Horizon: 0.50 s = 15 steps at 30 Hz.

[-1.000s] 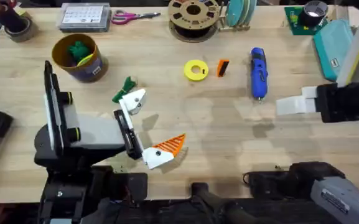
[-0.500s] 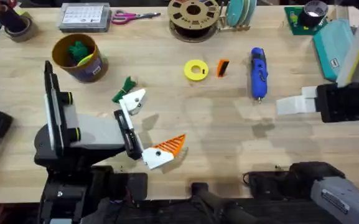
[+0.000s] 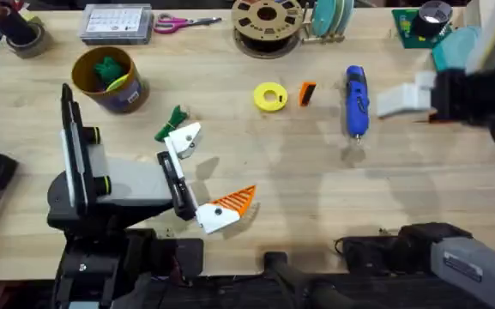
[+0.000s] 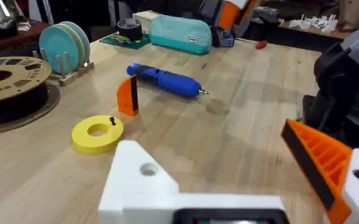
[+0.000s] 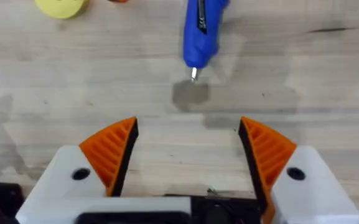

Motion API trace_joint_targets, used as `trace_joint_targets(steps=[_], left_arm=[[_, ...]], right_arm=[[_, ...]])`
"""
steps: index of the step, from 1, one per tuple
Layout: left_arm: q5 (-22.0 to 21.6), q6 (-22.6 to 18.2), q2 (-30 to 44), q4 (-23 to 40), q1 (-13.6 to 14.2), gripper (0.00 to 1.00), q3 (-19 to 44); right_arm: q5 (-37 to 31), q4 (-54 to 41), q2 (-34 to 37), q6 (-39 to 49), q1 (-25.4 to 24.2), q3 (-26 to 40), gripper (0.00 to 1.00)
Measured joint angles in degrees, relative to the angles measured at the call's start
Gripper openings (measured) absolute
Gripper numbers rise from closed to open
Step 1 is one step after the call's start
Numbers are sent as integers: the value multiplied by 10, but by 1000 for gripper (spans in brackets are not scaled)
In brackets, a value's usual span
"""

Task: Pick up the gripper from the table and insert it into the empty holder that is missing its gripper. Then pick up a screw, insert it into the mounting hole, and use the screwdriver to tighten it. Finally, clean up the table by picking up the vegetable and placing it into the bucket.

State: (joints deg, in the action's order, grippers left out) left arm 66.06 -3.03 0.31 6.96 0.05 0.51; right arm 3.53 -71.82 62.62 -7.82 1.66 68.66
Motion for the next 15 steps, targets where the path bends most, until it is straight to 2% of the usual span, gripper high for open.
trace_joint_targets(steps=[8,15], left_arm=[[1,0,0,0,0,985,0],[2,0,0,1,0,985,0]], right_arm=[[-12,-1,138,-70,77,134,996],[-24,-2,249,-87,152,261,996]])
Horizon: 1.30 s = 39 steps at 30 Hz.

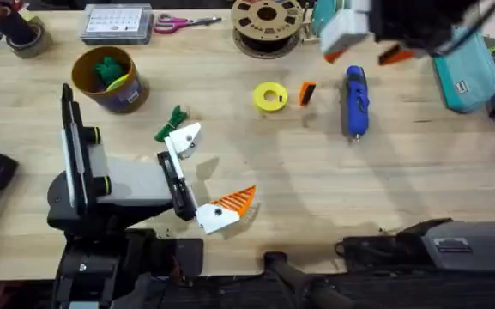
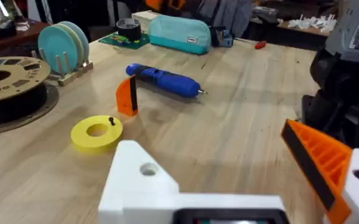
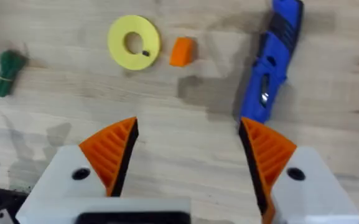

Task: Pick up the gripper from the table and insert it into the empty holder that is missing its gripper. Then pick up a screw, insert it into the mounting hole, and use the screwdriver to tighten it. Finally, clean up the table by picking up the vegetable and placing it into the bucket.

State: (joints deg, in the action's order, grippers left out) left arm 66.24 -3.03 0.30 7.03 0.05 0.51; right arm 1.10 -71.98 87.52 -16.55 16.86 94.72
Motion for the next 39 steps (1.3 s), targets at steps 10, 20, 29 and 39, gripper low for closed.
trace_joint_targets(steps=[10,20,29,39], left_arm=[[0,0,0,0,0,985,0],[0,0,0,0,0,985,0],[0,0,0,0,0,985,0],[0,0,0,0,0,985,0]], right_arm=[[0,9,120,1,41,45,996],[-17,43,177,-2,41,45,996],[-24,55,223,-15,41,45,995],[-26,66,276,-28,33,45,995]])
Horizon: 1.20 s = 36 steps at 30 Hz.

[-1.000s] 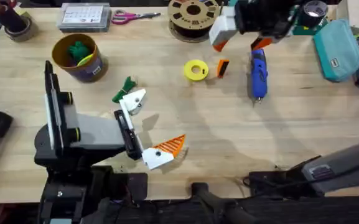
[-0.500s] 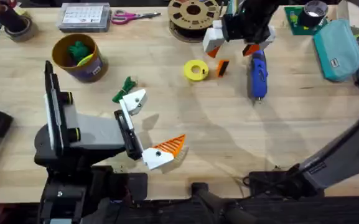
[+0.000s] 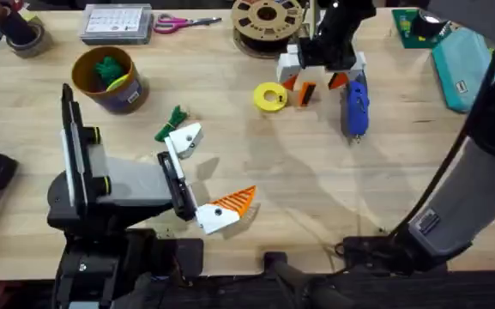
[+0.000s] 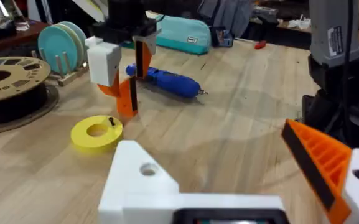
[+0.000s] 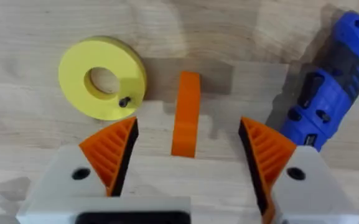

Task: Pick up the gripper from the table and insert it into the empty holder that is missing its gripper. Then pick up a screw, insert it into the mounting hole, and use the screwdriver to tighten it. Finally, clean up the table by picking up the vegetable and placing it into the bucket.

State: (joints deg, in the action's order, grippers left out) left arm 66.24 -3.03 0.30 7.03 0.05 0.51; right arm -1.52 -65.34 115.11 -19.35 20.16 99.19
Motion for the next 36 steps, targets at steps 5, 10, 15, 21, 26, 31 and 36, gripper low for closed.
trace_joint_targets(steps=[5,10,15,21,26,31,36], left_arm=[[0,0,0,0,0,985,0],[0,0,0,0,0,985,0],[0,0,0,0,0,985,0],[0,0,0,0,0,985,0],[0,0,0,0,0,985,0],[0,0,0,0,0,985,0],[0,0,0,0,0,985,0]], right_arm=[[0,23,1,-6,-2,-6,968],[0,30,1,-9,-2,-24,860],[0,33,1,-11,-2,-27,653],[-2,35,1,-15,-2,-27,57],[-2,36,1,-14,-2,-27,13],[-2,35,1,-15,-3,-27,11],[-2,7,-11,-15,-8,-27,11]])
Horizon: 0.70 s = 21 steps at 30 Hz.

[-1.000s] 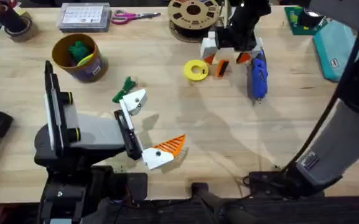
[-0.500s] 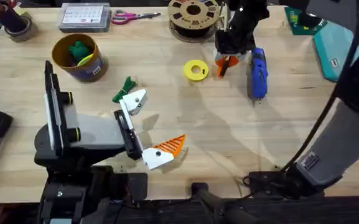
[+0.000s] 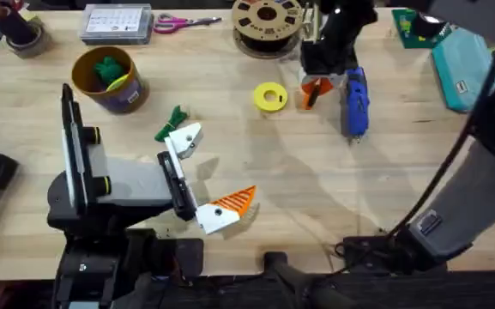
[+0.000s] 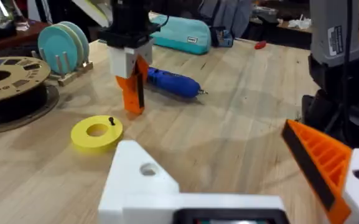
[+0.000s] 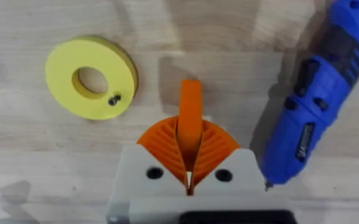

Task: Pick up the gripper from the table and insert it into the empty holder that is missing its gripper. Then pick up a screw, insert it into the mounting hole, and use the screwdriver to tighten it. Finally, clean up the table by picking up the vegetable and placing it into the bucket.

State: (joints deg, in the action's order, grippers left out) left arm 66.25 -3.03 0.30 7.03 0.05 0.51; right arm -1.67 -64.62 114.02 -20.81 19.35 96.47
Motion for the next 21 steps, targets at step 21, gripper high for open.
trace_joint_targets(steps=[21], left_arm=[[0,0,0,0,0,985,0]], right_arm=[[134,62,-306,14,-10,-41,10]])
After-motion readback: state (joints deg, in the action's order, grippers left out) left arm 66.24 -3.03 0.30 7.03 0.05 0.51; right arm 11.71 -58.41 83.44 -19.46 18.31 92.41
